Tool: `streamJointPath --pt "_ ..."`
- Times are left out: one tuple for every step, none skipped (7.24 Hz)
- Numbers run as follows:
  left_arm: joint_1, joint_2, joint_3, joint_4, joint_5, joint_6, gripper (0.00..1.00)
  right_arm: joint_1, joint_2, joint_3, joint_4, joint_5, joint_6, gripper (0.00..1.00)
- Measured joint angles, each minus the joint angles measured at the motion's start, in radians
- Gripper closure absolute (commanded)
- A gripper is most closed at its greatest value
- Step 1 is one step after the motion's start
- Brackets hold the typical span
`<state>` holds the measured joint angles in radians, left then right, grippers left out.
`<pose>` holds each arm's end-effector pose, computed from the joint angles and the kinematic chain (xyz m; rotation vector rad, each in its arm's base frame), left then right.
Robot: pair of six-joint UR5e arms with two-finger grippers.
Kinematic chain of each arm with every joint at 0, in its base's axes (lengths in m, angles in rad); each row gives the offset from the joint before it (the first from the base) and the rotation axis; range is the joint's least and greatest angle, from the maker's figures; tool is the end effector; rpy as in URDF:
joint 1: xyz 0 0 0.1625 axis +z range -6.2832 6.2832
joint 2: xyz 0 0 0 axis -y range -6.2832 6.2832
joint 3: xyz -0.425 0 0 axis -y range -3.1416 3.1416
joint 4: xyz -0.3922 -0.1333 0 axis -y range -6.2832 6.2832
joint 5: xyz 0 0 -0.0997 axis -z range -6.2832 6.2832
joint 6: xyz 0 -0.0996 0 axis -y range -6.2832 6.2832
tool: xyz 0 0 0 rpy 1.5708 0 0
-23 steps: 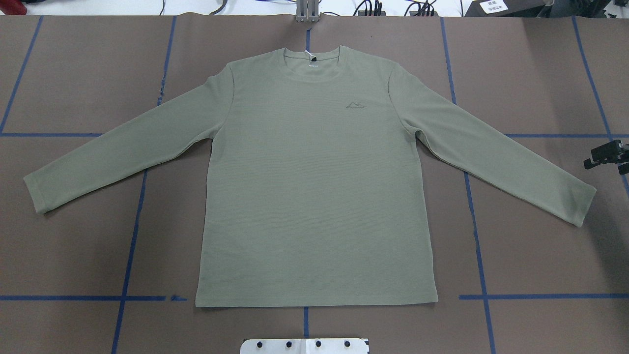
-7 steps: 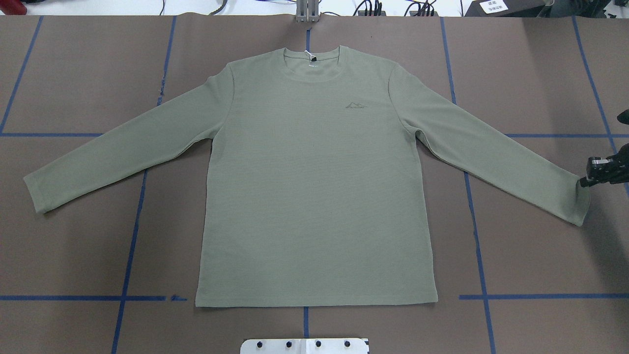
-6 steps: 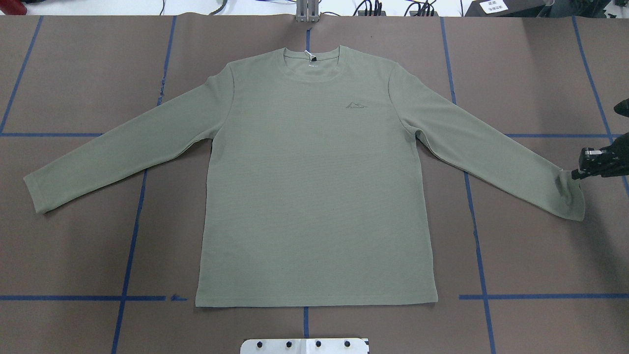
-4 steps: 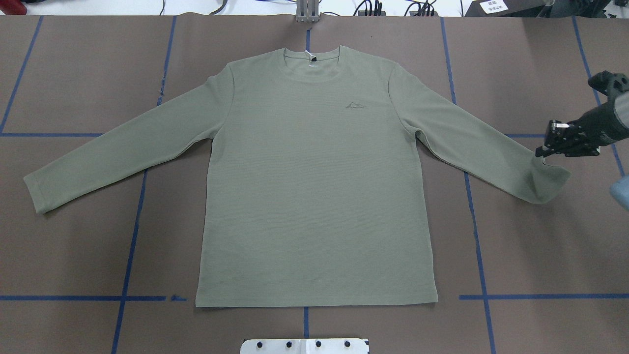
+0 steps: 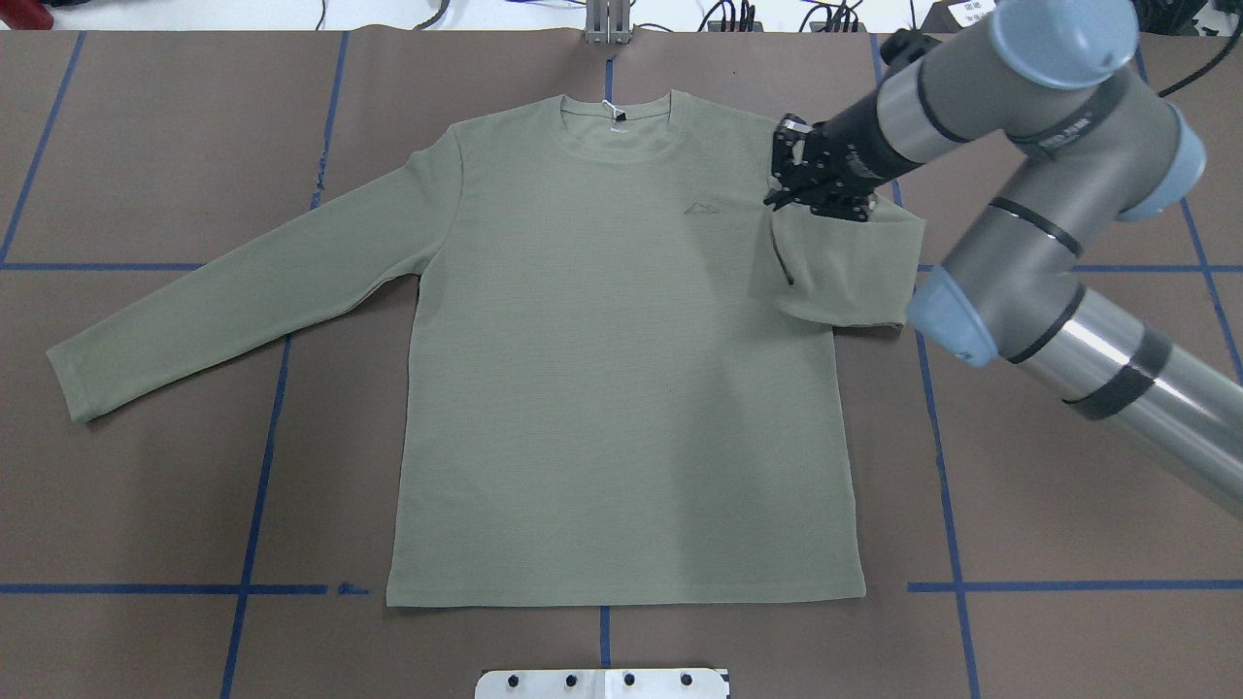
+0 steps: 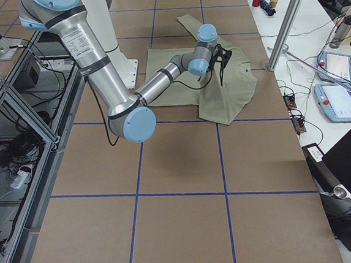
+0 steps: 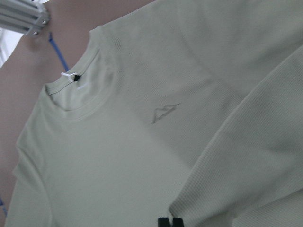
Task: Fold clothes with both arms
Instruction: 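Carry the sleeve across the shirt body with the right gripper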
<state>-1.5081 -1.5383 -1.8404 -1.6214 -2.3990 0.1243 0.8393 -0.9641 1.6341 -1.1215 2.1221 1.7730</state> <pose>-0.0296 -0.4849 0.5314 0.2972 0.8163 0.2942 -0.3869 -0.5525 0.2154 -0.1277 -1.2048 0.6060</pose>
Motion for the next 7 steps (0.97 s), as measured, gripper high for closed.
streamJointPath --pt "0.0 0.001 0.0 0.0 -0.001 0.0 0.0 -0.074 0.121 -0.032 -0.05 -0.102 0.056 1.0" --pt "0.0 0.001 -0.001 0.0 -0.002 0.0 0.0 -0.168 0.23 -0.091 -0.072 -0.221 0.092 1.0" --pt "0.0 0.0 -0.001 -0.002 -0.002 0.001 0.0 -0.256 0.317 -0.16 -0.076 -0.331 0.108 1.0" --pt "0.0 -0.001 0.0 -0.003 -0.002 0.002 0.0 -0.322 0.404 -0.252 -0.07 -0.41 0.113 1.0" --pt "0.0 -0.005 0.001 -0.004 -0.002 0.001 0.0 -0.354 0.481 -0.361 -0.038 -0.451 0.115 1.0" --pt "0.0 -0.009 0.004 -0.004 -0.002 0.001 0.0 -0.366 0.531 -0.464 0.027 -0.471 0.115 1.0" --pt "0.0 -0.011 0.009 -0.005 -0.002 0.001 0.0 -0.37 0.551 -0.527 0.074 -0.488 0.114 1.0"
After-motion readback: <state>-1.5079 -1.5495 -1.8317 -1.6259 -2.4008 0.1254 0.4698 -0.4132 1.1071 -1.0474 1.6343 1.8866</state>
